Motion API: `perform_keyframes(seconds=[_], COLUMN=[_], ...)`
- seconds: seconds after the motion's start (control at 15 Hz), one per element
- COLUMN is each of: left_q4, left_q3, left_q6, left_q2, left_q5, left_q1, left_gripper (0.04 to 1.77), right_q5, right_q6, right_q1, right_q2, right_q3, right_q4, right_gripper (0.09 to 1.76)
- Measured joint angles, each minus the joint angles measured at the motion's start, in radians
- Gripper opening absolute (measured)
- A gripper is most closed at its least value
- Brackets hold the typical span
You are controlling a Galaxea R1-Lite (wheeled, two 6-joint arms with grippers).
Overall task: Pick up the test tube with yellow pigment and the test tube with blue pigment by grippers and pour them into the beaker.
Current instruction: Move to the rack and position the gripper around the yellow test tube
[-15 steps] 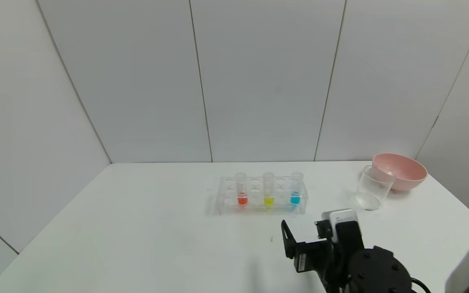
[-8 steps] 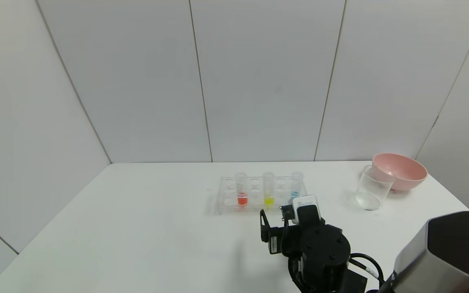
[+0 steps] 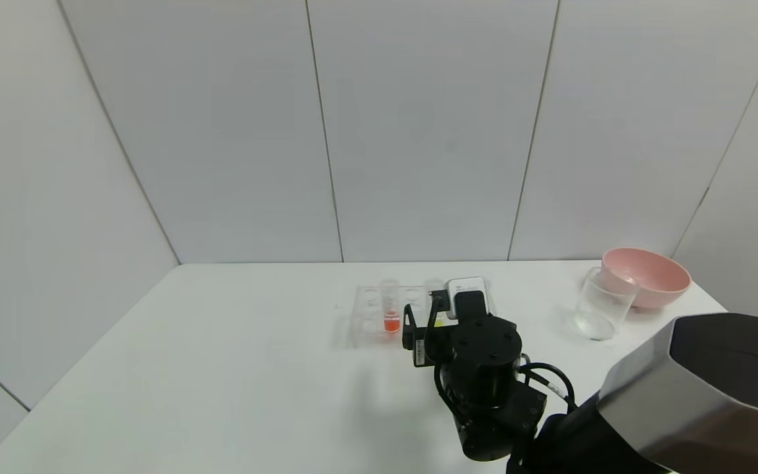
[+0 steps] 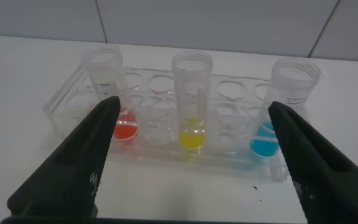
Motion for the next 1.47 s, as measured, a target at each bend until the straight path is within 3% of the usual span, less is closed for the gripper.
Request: perform_keyframes(seconds=[0.6, 1.13, 1.33, 1.47], left_q4=[0.0, 0.0, 0.0, 0.0], left_q3=[0.0, 0.0, 0.0, 0.0], left_q6=[0.0, 0.0, 0.0, 0.0], left_q2=[0.0, 0.0, 0.0, 0.0], left_q5=[0.0, 0.0, 0.0, 0.0], left_q1=[0.0, 0.0, 0.0, 0.0], left_gripper=[1.76, 1.76, 1.76, 1.76], right_q5=[0.055, 0.071, 0.078, 0.078], right_q6=[-0.02, -0.025, -0.025, -0.025], right_q1=[-0.055, -0.076, -0.077, -0.073], right_q2=[0.099, 0.143, 0.15, 0.15], right_q3=[-0.144, -0.19, -0.191, -0.184], right_q4=[0.032, 0.03, 0.03, 0.031], right_gripper=[1.71, 1.71, 1.2, 0.96])
